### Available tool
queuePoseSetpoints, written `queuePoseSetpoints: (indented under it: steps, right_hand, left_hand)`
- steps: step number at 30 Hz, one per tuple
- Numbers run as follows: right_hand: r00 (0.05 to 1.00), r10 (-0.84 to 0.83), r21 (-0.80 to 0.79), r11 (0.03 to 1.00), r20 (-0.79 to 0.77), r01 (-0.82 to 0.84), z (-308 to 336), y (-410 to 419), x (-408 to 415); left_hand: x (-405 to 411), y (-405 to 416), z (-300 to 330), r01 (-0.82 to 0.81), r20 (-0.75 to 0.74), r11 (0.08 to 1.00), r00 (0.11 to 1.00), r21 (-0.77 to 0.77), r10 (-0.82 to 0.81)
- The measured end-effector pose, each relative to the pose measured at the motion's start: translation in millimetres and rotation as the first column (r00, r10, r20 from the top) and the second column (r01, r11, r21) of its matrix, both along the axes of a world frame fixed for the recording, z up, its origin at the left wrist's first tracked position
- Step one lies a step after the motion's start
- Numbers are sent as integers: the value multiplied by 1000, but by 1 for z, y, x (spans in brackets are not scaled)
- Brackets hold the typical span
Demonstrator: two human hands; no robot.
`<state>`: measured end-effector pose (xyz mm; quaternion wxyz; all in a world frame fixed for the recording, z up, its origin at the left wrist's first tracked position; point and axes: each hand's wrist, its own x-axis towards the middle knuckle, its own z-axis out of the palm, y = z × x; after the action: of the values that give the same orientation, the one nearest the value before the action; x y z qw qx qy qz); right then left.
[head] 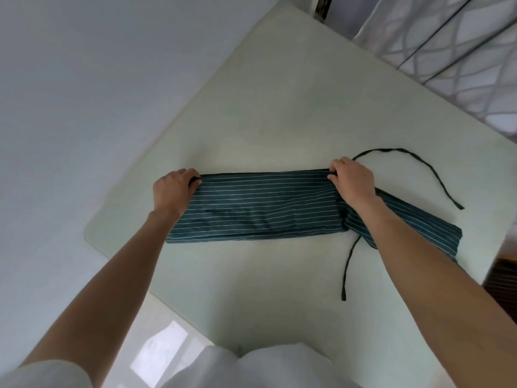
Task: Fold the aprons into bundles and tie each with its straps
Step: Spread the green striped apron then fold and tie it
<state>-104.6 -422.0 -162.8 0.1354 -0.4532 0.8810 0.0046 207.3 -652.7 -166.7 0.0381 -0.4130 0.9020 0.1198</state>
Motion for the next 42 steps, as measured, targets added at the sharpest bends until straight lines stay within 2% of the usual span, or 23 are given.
queuePoseSetpoints:
  steps: [3,6,8,11,13,15,18,21,24,27,29,30,32,35,36,38,40,42]
  right_hand:
    - [999,-24,-66,998,28,26,-5,-1,1]
    - [991,-71,-233,968,114,96,-1,16,5]
    - [981,-165,-352,916,102,190,4,43,12]
    - [936,-347,-418,844,55,337,6,94,31]
    - [887,-459,-418,799,41,433,3,134,46]
    - [836,-547,-393,761,38,516,0,170,59]
    - [762,-645,-322,710,61,627,-2,203,66]
    - [741,-671,-292,704,21,647,-1,222,62]
    - [668,-744,-174,662,-35,729,-2,241,52]
    - [576,-817,-48,577,-35,815,-5,249,49]
    - [579,-815,1,579,-23,815,-10,249,53]
    - [594,-805,-12,594,-11,805,-12,248,54]
    - [616,-783,-145,601,92,786,-9,247,53]
    - [612,-704,-335,514,360,789,13,246,37]
    - [635,-686,-360,527,355,770,20,249,29]
    - [709,-664,-336,629,237,701,26,256,10]
    - [763,-638,-190,741,99,644,22,260,-2]
    - [787,-617,-47,786,8,617,13,262,-5]
  left_hand:
    - [-8,2,-7,14,42,996,999,-90,-10]
    - [-28,25,0,36,-84,992,995,-121,-47]
    - [-52,58,7,162,-214,986,962,-47,-168]
    - [-82,120,14,396,-225,901,907,175,-355]
    - [-99,159,13,495,-180,833,868,248,-463]
    - [-111,184,8,518,-135,814,855,264,-501]
    - [-119,195,-1,501,-100,832,865,236,-493]
    - [-112,188,-5,523,-100,834,853,178,-513]
    - [-89,178,-7,559,-94,822,829,110,-552]
    - [-61,167,-6,520,-55,851,854,71,-517]
    - [-52,167,-4,482,-32,873,876,71,-481]
    - [-51,170,-4,477,-23,876,879,74,-477]
    - [-53,179,-3,473,-21,876,881,91,-473]
    - [-55,181,-3,454,-41,887,891,85,-453]
    - [-54,178,-3,448,-51,891,894,69,-446]
    - [-53,175,-2,444,-59,895,895,50,-441]
    - [-53,175,0,440,-36,896,898,65,-438]
    - [-56,178,2,409,-7,909,912,85,-410]
